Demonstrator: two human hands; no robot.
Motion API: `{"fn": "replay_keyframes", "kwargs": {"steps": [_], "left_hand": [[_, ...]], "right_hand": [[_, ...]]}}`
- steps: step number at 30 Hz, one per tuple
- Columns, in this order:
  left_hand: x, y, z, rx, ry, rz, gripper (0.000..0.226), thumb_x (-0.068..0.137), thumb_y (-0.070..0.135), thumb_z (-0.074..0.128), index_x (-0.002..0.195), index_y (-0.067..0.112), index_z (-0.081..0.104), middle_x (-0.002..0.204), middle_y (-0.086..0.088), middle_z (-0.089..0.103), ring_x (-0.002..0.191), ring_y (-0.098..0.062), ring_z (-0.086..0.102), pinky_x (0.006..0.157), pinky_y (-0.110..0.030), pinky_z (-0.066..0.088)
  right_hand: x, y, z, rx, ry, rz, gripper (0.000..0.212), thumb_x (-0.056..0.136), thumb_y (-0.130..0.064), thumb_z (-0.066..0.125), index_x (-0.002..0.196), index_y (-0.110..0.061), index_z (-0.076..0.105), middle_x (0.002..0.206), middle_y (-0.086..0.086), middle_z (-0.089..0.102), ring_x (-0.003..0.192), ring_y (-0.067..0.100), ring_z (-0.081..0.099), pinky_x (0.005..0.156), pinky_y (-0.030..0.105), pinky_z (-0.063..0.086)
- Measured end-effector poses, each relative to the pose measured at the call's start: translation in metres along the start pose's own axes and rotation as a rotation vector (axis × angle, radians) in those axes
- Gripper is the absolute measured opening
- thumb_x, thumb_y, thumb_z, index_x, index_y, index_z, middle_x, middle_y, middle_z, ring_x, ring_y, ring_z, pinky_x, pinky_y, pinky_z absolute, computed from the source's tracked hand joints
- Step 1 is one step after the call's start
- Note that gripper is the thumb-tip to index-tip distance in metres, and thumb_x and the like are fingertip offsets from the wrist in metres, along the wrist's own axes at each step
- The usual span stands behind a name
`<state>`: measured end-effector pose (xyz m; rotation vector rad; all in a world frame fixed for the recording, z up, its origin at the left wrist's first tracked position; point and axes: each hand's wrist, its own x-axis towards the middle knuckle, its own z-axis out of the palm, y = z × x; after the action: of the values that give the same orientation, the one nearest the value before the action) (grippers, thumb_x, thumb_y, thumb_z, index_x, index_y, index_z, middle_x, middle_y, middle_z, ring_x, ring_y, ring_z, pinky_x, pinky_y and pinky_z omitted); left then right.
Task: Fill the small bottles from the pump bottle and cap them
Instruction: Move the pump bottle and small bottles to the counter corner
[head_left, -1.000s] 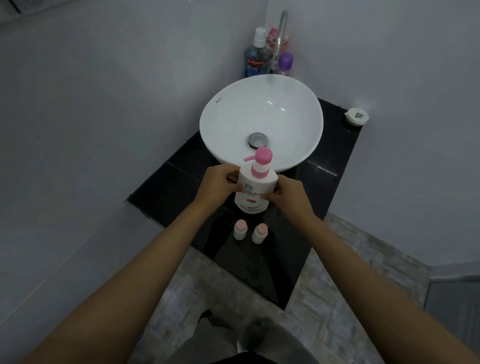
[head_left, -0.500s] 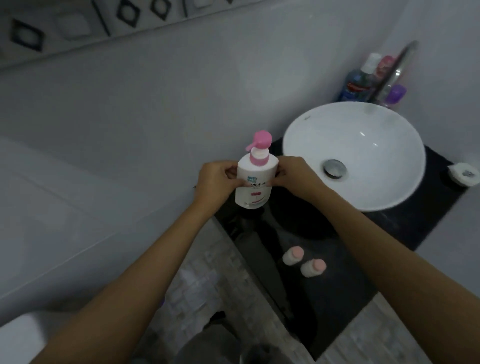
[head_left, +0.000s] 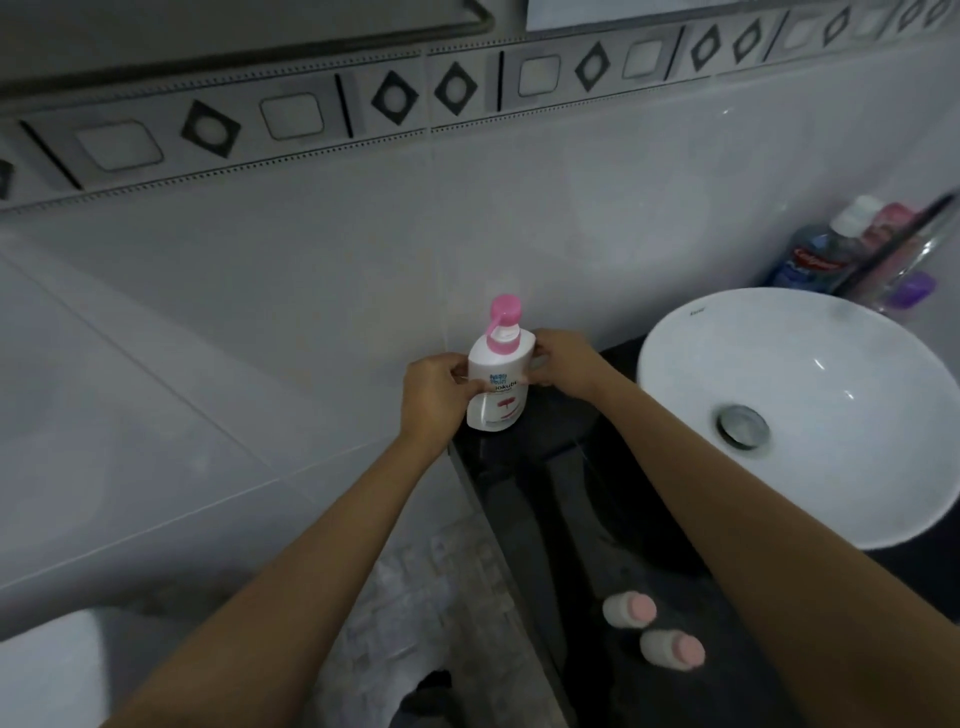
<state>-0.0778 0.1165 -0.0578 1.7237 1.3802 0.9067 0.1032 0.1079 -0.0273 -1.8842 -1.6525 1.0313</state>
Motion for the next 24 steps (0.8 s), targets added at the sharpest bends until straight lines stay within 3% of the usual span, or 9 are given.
{"fn": "replay_keyframes", "kwargs": {"steps": [4,15,24], "left_hand": [[0.002,0.0,0.0,-0.021,0.031,-0.008,0.021,0.069,0.007,0.078,0.09,0.007,0.075,0.088,-0.007,0.075,0.075,-0.012,0.068,0.073,-0.024,0.057],[0.002,-0.006,0.0,0.049,0.073,0.054,0.024,0.073,0.015,0.076,0.096,0.009,0.073,0.092,-0.007,0.075,0.08,-0.015,0.069,0.077,-0.035,0.058],[-0.004,-0.01,-0.003,-0.017,0.041,0.027,0.033,0.072,0.018,0.077,0.103,0.011,0.071,0.098,-0.006,0.074,0.084,-0.017,0.068,0.079,-0.04,0.058]], "right_hand": [[0.002,0.002,0.004,0.046,0.023,-0.014,0.048,0.079,-0.002,0.069,0.125,-0.006,0.056,0.125,0.015,0.063,0.114,0.028,0.059,0.096,0.047,0.051],[0.01,0.003,0.015,0.045,0.127,-0.001,0.05,0.076,-0.007,0.074,0.122,-0.002,0.056,0.123,0.015,0.063,0.114,0.027,0.058,0.091,0.031,0.045],[0.006,0.007,0.019,0.058,0.147,0.038,0.045,0.077,-0.008,0.074,0.118,-0.002,0.057,0.12,0.017,0.064,0.111,0.027,0.06,0.091,0.033,0.047]]}}
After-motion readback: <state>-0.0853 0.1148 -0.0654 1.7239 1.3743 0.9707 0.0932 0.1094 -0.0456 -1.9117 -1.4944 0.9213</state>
